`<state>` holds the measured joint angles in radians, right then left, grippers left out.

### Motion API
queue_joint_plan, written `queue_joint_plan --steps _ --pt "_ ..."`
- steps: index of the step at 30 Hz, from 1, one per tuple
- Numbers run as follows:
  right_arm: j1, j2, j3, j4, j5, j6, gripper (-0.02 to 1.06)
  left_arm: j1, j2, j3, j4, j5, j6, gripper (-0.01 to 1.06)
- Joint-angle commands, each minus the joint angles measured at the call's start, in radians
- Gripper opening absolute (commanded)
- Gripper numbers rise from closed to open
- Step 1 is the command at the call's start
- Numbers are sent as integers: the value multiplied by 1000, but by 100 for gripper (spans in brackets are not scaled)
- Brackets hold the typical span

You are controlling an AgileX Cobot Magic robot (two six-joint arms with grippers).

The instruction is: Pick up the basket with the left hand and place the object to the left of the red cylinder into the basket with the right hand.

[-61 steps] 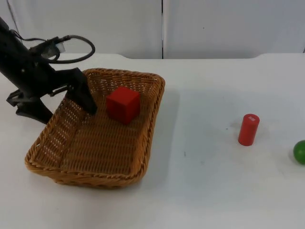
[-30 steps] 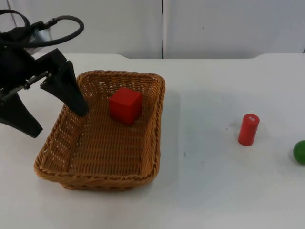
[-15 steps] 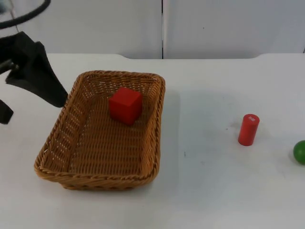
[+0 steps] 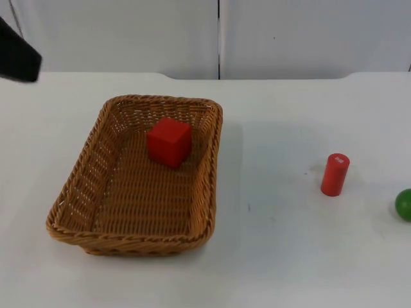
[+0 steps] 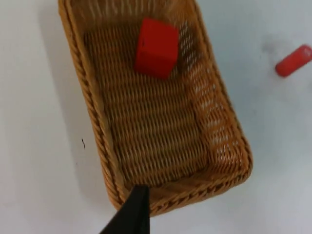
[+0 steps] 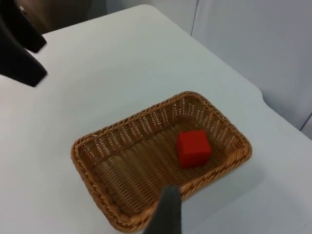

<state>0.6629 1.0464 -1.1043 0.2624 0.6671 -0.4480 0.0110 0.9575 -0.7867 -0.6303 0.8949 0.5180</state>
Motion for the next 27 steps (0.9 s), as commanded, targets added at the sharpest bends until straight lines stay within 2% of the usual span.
queue_joint_plan --steps 1,9,17,22,27 --pt "-3 -4 -8 5 21 12 71 -1 -59 9 -10 -12 8 105" --pt "-3 -4 66 11 20 14 71 -1 -287 9 -10 -23 22 105" --pt "-3 -4 131 13 -13 40 71 -1 -399 9 19 -29 23 105" --pt "-3 -62 196 31 -96 44 71 -43 -455 40 27 -52 22 105" --pt "-3 -151 260 29 -128 44 71 -82 -507 105 61 -95 11 105"
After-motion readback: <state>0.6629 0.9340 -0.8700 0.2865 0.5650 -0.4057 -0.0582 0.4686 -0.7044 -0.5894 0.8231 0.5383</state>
